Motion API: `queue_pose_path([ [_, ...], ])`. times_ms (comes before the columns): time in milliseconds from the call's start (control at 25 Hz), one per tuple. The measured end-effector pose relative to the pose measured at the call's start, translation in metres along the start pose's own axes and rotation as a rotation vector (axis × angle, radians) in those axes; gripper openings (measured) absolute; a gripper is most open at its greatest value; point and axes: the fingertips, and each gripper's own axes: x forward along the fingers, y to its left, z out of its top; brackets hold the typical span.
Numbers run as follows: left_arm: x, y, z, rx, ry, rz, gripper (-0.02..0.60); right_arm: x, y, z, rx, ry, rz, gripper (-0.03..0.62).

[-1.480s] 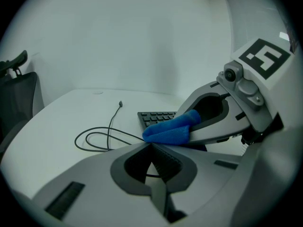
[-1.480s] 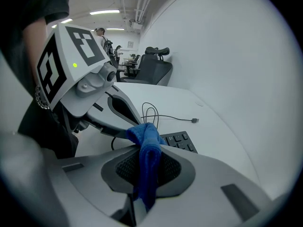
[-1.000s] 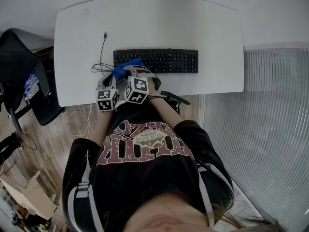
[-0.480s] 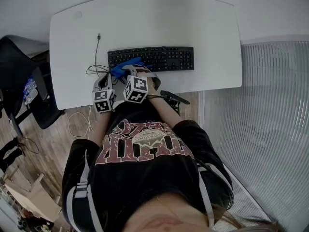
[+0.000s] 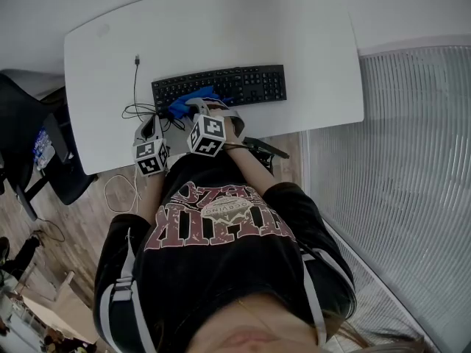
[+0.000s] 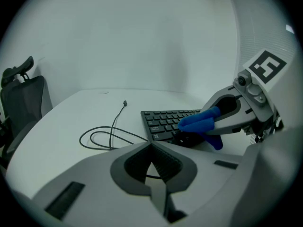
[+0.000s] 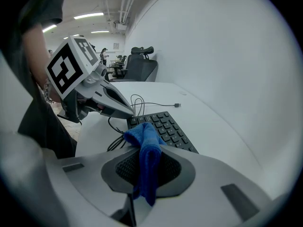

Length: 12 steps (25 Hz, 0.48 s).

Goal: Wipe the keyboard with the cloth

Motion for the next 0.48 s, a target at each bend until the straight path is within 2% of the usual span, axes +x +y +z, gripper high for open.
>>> queue_pose_path([
  [480, 0.002, 0.0, -0.002, -0.003, -0.003, 0.044, 0.029, -0.017, -0.015, -0.032, 0.071, 0.017, -0.038, 0.064],
])
